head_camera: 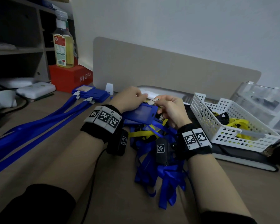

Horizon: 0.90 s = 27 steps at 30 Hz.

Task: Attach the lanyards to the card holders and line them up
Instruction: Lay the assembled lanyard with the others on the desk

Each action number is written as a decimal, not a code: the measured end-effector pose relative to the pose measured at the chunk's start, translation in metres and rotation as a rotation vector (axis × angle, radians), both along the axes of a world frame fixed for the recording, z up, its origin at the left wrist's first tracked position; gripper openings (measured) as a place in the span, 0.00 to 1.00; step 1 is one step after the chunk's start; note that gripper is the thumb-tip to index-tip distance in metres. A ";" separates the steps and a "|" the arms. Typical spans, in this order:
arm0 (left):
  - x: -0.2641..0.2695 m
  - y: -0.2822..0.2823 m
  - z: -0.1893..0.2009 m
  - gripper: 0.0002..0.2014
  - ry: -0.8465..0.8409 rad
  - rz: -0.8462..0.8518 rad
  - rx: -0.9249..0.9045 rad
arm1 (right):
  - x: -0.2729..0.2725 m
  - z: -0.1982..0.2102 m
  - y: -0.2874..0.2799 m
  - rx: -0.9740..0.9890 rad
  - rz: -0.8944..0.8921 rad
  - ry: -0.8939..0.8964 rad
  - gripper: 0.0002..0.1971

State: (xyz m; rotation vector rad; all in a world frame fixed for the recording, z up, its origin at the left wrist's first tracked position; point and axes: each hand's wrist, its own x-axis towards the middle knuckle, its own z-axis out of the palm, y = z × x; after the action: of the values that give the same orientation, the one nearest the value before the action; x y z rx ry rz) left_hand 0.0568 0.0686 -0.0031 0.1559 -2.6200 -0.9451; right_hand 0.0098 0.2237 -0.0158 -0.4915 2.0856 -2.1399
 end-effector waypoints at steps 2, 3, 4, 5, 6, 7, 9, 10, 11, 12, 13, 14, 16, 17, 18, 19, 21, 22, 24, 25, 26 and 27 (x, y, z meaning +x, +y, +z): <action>-0.003 -0.007 0.002 0.19 0.048 0.093 -0.012 | 0.000 0.001 0.000 0.028 -0.022 0.054 0.08; -0.004 -0.009 0.002 0.18 0.073 0.140 -0.015 | 0.000 0.002 0.000 0.039 -0.022 0.081 0.08; -0.006 -0.011 0.001 0.17 0.093 0.177 -0.015 | 0.001 0.003 0.000 0.049 -0.014 0.106 0.09; -0.007 -0.013 0.000 0.17 0.111 0.206 -0.006 | 0.003 0.003 -0.001 0.058 -0.001 0.132 0.09; -0.007 -0.015 -0.001 0.16 0.126 0.234 0.001 | 0.005 0.004 -0.002 0.066 0.014 0.161 0.09; -0.007 -0.016 -0.001 0.17 0.136 0.257 0.004 | 0.007 0.005 -0.003 0.073 0.029 0.191 0.09; -0.007 -0.019 -0.002 0.17 0.131 0.287 -0.003 | 0.011 0.006 -0.004 0.092 0.053 0.255 0.09; -0.006 -0.020 -0.002 0.17 0.124 0.298 -0.005 | 0.012 0.007 -0.004 0.106 0.059 0.286 0.09; -0.005 -0.020 -0.002 0.18 0.117 0.307 -0.005 | 0.013 0.007 -0.004 0.124 0.061 0.316 0.09; -0.005 -0.020 -0.002 0.18 0.113 0.313 -0.004 | 0.014 0.007 -0.005 0.145 0.062 0.343 0.08; -0.006 -0.021 -0.002 0.18 0.108 0.316 -0.003 | 0.014 0.007 -0.005 0.162 0.062 0.362 0.07; -0.006 -0.021 -0.002 0.19 0.106 0.320 0.001 | 0.014 0.007 -0.005 0.172 0.063 0.373 0.07; -0.007 -0.022 -0.002 0.19 0.105 0.331 0.006 | 0.015 0.007 -0.006 0.171 0.070 0.386 0.07; -0.007 -0.023 -0.002 0.19 0.103 0.340 0.001 | 0.014 0.007 -0.006 0.169 0.073 0.392 0.06; -0.006 -0.024 -0.002 0.19 0.100 0.349 -0.004 | 0.014 0.007 -0.006 0.169 0.073 0.397 0.06; -0.006 -0.024 -0.002 0.18 0.098 0.359 -0.007 | 0.015 0.007 -0.006 0.171 0.069 0.401 0.06; -0.005 -0.026 -0.001 0.18 0.091 0.375 -0.013 | 0.015 0.007 -0.006 0.179 0.059 0.409 0.05; -0.005 -0.026 -0.001 0.18 0.086 0.380 -0.013 | 0.015 0.007 -0.006 0.182 0.056 0.412 0.05; -0.005 -0.027 0.000 0.17 0.078 0.387 -0.010 | 0.016 0.007 -0.007 0.185 0.058 0.417 0.05; -0.005 -0.027 0.000 0.17 0.076 0.390 -0.011 | 0.016 0.007 -0.007 0.188 0.059 0.419 0.05; -0.004 -0.026 0.001 0.17 0.072 0.394 -0.013 | 0.017 0.008 -0.007 0.192 0.057 0.422 0.05; -0.004 -0.026 0.001 0.17 0.068 0.397 -0.016 | 0.017 0.008 -0.007 0.196 0.054 0.425 0.06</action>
State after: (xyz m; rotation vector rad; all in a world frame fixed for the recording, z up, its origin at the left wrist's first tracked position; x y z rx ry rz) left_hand 0.0531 0.0425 -0.0020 0.6033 -2.4046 -0.7734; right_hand 0.0271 0.2167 -0.0080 -1.0383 2.4252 -1.9016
